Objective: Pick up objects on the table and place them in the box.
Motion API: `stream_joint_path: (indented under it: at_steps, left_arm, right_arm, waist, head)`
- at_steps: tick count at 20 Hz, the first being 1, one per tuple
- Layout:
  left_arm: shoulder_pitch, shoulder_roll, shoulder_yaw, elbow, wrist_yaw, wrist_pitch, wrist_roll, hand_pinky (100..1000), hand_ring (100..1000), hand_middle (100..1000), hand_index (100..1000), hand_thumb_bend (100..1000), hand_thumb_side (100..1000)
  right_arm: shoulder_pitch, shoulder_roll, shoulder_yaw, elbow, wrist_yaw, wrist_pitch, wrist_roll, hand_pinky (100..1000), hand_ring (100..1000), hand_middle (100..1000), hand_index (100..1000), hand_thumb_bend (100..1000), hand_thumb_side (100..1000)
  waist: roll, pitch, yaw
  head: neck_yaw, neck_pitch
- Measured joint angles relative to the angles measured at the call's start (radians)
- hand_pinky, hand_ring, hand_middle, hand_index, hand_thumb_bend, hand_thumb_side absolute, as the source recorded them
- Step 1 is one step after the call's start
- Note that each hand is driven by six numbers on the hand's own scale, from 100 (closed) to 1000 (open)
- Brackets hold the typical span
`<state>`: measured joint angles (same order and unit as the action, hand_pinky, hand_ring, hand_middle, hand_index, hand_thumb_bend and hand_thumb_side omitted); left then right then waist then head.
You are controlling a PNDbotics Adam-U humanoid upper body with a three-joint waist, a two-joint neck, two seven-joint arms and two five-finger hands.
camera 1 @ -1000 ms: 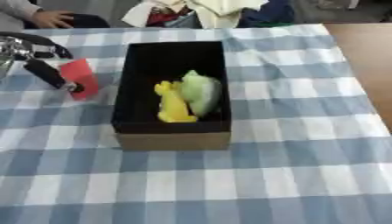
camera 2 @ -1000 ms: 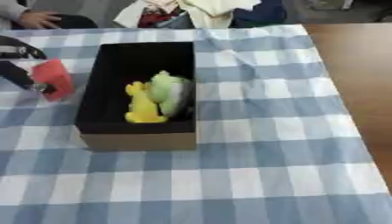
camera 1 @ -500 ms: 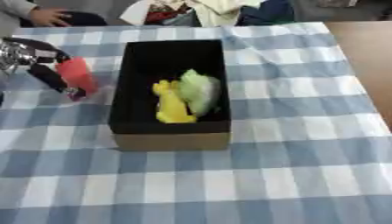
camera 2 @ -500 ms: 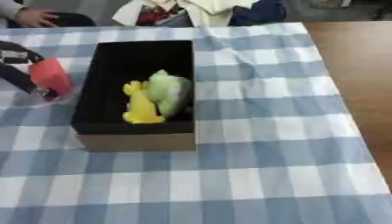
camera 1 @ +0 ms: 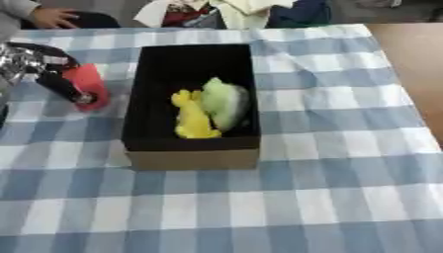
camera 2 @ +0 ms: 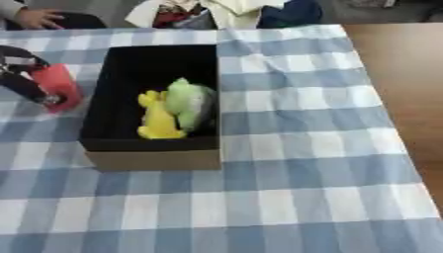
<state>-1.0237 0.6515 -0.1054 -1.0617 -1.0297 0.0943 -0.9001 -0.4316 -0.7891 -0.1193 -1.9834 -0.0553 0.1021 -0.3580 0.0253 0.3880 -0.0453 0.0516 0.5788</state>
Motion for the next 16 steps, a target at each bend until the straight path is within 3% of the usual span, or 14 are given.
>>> stream_joint_path:
  at_steps: [4,14,16]
  left_arm:
    - [-0.006,0.0,0.0,-0.013,0.008,0.004,0.003,935,895,704,872,100,539]
    - [-0.026,0.0,-0.001,-0.101,0.016,0.009,0.006,921,876,680,861,100,522]
    - [-0.031,0.0,-0.001,-0.133,0.019,0.01,0.007,907,843,625,843,100,546]
  right_arm:
    - [0.0,0.0,0.0,0.0,0.0,0.0,0.0,926,899,864,850,210,972]
    - [0.0,0.0,0.0,0.0,-0.001,0.003,-0.005,926,899,863,850,209,968]
    - [0.0,0.0,0.0,0.0,-0.001,0.003,-0.006,926,898,863,850,209,966]
  waist:
    - [0.0,0.0,0.001]
    - [0.003,-0.008,0.006]
    - [0.003,-0.011,0.009]
  head:
    - [0.0,0.0]
    - [-0.011,0.002]
    - [-0.016,0.008]
